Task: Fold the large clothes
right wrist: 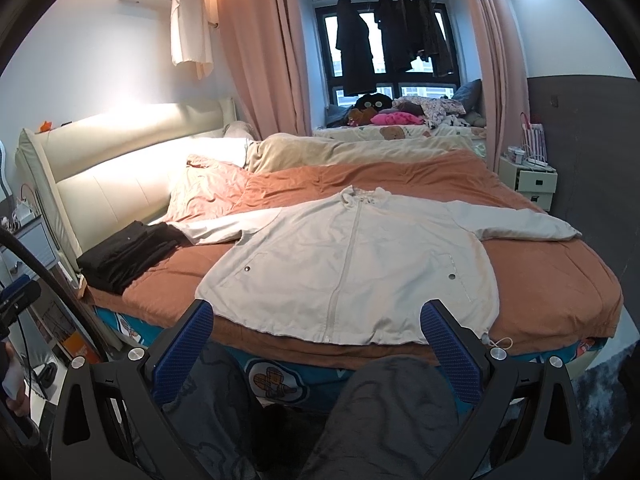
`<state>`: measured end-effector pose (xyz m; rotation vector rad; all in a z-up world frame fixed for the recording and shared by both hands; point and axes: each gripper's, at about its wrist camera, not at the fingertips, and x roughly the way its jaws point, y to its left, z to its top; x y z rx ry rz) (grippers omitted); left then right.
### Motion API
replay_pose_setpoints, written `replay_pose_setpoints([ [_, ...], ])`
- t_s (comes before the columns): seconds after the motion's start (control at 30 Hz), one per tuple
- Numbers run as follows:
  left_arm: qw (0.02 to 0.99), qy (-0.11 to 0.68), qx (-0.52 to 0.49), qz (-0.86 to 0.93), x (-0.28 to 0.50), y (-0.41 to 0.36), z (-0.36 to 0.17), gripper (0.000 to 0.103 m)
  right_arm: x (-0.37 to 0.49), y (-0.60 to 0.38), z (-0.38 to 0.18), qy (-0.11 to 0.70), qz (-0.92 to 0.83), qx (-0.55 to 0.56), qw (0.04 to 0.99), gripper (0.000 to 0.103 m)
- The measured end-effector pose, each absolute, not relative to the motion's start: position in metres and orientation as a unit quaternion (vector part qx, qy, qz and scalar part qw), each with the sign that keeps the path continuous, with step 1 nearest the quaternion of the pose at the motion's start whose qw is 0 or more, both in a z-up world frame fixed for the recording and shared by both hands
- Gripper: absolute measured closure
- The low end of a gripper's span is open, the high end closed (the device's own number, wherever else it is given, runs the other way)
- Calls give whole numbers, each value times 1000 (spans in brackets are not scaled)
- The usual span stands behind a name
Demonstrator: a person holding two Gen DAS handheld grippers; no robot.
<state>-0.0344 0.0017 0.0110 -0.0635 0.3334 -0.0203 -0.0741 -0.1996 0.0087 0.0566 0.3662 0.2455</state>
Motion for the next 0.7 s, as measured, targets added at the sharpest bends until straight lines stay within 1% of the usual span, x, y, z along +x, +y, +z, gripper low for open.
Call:
replay_pose_setpoints([
  [0.3,986,165,-31,-2,-32,9,15,1,-70,-205,9,186,128,28,974,0],
  [0.7,983,180,-28,-2,-6,10,9,1,-51,-212,1,196,129,42,971,0],
])
